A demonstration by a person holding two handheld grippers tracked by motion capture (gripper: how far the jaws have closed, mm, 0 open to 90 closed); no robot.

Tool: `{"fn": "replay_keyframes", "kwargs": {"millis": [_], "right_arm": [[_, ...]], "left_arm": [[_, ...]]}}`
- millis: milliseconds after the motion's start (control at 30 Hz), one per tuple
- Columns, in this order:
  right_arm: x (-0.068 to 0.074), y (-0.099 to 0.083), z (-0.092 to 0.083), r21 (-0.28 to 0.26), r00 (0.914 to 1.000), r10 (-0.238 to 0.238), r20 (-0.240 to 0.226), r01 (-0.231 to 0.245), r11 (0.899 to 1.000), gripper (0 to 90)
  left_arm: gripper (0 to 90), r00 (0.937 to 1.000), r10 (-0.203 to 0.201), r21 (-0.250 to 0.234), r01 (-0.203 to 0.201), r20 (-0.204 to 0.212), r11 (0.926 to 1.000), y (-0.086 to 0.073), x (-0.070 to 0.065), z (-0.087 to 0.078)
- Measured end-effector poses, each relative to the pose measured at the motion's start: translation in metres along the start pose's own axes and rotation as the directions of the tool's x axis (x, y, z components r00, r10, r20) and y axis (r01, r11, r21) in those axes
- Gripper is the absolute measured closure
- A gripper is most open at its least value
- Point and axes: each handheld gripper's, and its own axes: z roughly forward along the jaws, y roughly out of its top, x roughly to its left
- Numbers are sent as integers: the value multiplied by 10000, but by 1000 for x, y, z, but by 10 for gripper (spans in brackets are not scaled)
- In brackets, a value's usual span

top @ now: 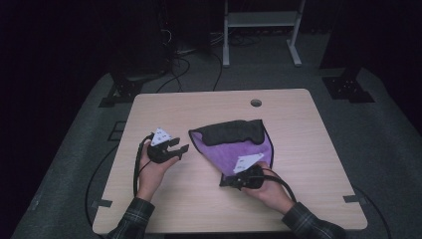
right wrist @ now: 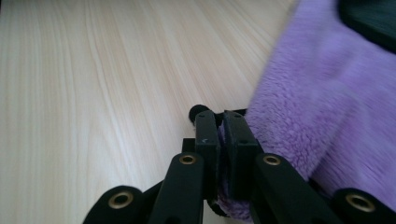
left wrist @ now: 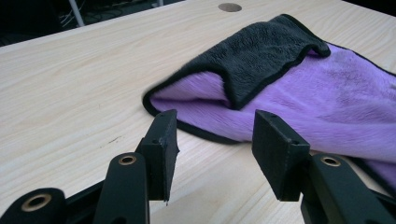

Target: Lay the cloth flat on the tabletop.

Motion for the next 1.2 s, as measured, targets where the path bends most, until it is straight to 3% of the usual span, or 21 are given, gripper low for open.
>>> {"fn": "replay_keyframes", "kwargs": {"millis": [233, 400, 467, 633, 733, 800, 833, 900, 1067, 1133, 1200], "right_arm": [[-21, -40, -51, -301, 9939, 947, 568, -931, 9952, 849], [-37, -60, -74, -389, 9815, 1514, 1174, -1478, 9883, 850], [-42, -64, -79, -423, 9768, 1675, 1332, -1633, 9857, 850], [-46, -65, -83, -434, 9737, 1728, 1486, -1682, 9848, 849], [-46, -65, -83, -443, 9746, 1677, 1481, -1629, 9856, 849], [-46, -64, -84, -510, 9746, 1685, 1474, -1626, 9854, 850], [-46, -64, -85, -552, 9746, 1677, 1482, -1612, 9854, 849], [-46, -63, -88, -650, 9734, 1689, 1548, -1606, 9849, 849], [-50, -59, -101, -1162, 9646, 1851, 1878, -1653, 9794, 849], [-53, -57, -108, -1434, 9588, 1959, 2058, -1685, 9752, 850], [-57, -55, -115, -1659, 9513, 1968, 2372, -1600, 9731, 849]], "left_arm": [[487, 9982, 419, 138, -426, 433, 9990, 2, -13, 10], [487, 9895, 848, 115, -868, 1173, 9962, 5, -26, 21], [489, 9829, 974, 186, -1015, 1563, 9947, 6, -33, 28], [485, 9553, 1692, 438, -1850, 2426, 9818, 10, -55, 49], [563, 9473, 1871, 603, -2093, 2601, 9760, 13, -62, 61], [681, 9486, 1731, 690, -1977, 2651, 9778, 14, -64, 67], [781, 9519, 1460, 696, -1705, 2692, 9829, 15, -64, 68], [880, 9541, 1032, 772, -1297, 2811, 9885, 16, -61, 68], [890, 9697, 445, 263, -523, 2401, 9983, 23, -46, 46], [891, 9780, 229, -76, -218, 2072, 9997, 28, -36, 33], [892, 9820, -73, -409, 153, 1887, 9990, 31, -25, 20]]}}
